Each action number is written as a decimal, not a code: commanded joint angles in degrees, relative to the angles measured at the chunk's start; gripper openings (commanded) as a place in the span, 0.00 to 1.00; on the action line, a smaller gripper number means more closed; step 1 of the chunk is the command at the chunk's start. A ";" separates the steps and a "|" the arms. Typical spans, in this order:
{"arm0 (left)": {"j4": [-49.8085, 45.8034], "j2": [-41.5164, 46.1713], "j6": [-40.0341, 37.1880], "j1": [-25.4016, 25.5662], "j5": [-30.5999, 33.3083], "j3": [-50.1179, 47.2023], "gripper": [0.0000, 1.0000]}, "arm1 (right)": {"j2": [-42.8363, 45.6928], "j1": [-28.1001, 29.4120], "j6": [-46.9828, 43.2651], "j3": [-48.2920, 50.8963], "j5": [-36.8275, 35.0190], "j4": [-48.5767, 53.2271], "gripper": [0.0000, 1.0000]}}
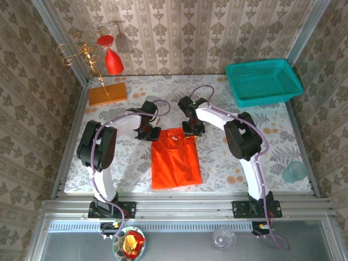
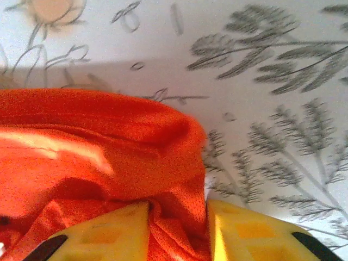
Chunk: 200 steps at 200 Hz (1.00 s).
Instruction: Fold the inside-out t-shirt
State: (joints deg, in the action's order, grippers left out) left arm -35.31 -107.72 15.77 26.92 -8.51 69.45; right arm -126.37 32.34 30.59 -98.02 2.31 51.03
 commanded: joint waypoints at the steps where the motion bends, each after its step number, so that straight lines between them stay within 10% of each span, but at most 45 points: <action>1: -1.26 -1.87 -0.97 -0.37 0.86 -2.21 0.00 | -2.55 1.50 1.48 -0.66 1.97 2.72 0.31; 77: 2.45 3.47 -0.74 -2.74 1.55 -3.83 0.00 | 0.45 0.09 2.32 2.14 1.80 -1.07 0.00; 132: 10.83 14.57 -3.42 -7.20 -3.27 -2.41 0.00 | 13.53 -6.01 0.25 4.48 3.58 -9.35 0.00; 200: 10.89 15.55 -9.20 -10.65 -9.05 18.96 0.00 | 15.15 -11.30 -7.25 -22.07 3.56 -2.59 0.00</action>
State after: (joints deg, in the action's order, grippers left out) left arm -24.40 -92.88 10.39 17.58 -15.03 79.33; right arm -112.46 22.55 27.57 -109.54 7.09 42.96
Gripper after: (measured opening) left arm 0.066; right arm 0.065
